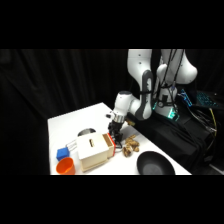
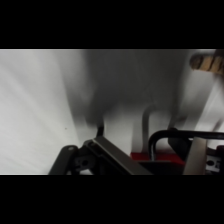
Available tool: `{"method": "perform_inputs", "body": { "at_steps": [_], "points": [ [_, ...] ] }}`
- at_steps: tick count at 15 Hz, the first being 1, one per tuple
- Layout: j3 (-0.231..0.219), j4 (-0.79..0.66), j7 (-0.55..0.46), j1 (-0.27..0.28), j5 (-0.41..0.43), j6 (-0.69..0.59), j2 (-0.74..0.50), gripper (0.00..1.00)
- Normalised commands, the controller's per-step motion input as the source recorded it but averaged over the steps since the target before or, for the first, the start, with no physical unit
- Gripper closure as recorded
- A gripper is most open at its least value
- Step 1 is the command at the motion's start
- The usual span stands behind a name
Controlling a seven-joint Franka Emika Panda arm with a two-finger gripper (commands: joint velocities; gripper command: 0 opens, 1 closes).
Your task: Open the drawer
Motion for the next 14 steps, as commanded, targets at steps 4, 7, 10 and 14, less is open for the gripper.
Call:
{"method": "perform_inputs", "body": {
  "at_steps": [4, 7, 10, 14],
  "points": [
    [-0.128, -0.44, -0.03, 0.135, -0.029, 0.21, -0.26, 0.00],
    [-0.074, -0.48, 0.00, 0.116, -0.002, 0.14, -0.36, 0.00],
    [-0.016, -0.29, 0.04, 0.113, 0.008, -0.07, -0.42, 0.00],
    [-0.002, 0.00, 0.04, 0.099, 0.006, -0.33, -0.36, 0.00]
  ]
}}
